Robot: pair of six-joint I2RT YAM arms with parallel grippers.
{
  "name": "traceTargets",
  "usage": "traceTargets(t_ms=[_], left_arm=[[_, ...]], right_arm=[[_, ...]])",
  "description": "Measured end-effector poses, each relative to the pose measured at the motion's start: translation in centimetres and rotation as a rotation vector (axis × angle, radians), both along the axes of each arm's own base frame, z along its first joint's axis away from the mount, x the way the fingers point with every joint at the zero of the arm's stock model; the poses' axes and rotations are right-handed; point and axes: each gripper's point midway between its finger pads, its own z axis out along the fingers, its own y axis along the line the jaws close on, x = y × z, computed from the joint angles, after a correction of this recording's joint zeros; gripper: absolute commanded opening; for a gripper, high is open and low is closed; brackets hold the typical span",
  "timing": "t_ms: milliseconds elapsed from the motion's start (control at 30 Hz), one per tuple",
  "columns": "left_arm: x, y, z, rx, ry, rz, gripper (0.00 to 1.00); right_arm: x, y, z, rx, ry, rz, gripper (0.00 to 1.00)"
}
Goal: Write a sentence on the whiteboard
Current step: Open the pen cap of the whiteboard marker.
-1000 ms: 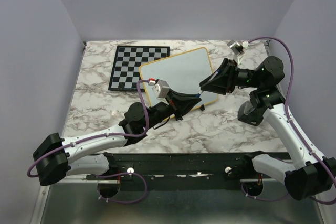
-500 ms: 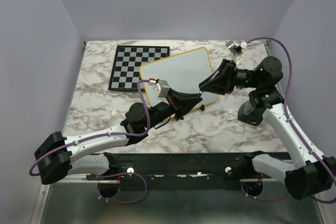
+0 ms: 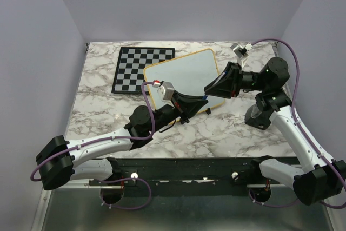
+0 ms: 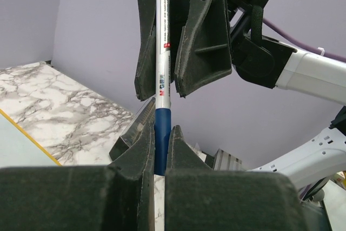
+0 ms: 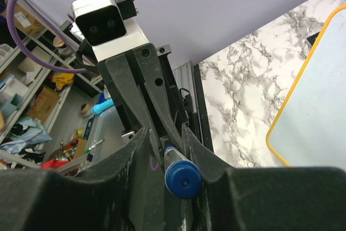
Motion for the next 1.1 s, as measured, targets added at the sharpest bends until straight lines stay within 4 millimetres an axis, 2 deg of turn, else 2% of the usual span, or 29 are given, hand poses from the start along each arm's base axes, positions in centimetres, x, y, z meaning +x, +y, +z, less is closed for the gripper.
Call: traceTargets(t_ms=[500, 700, 800, 833, 867, 1100], left_arm=[[0.04, 0.0, -0.14, 0.003, 0.003, 0.002, 0.0], [0.04, 0.0, -0.16, 0.003, 0.003, 0.002, 0.0], [0.02, 0.0, -0.15, 0.003, 0.002, 0.001, 0.0], [0.02, 0.01, -0.1, 0.001, 0.001, 0.001, 0.0], [0.01, 0.02, -0.06, 0.0, 0.0, 0.001, 0.0], [-0.1, 0.08, 0.05, -0.002, -0.007, -0.001, 0.0]], right_arm=[[0.3, 0.09, 0.39, -0.003, -0.008, 0.002, 0.4], [0.37, 0.12, 0.42, -0.003, -0.008, 0.002, 0.37], [0.38, 0.12, 0.4, -0.003, -0.008, 0.002, 0.22], [0.38, 0.12, 0.39, -0.004, -0.007, 0.002, 0.04], [0.39, 0.12, 0.37, -0.004, -0.007, 0.002, 0.01], [0.58, 0.03, 0.53, -0.016, -0.003, 0.001, 0.0]])
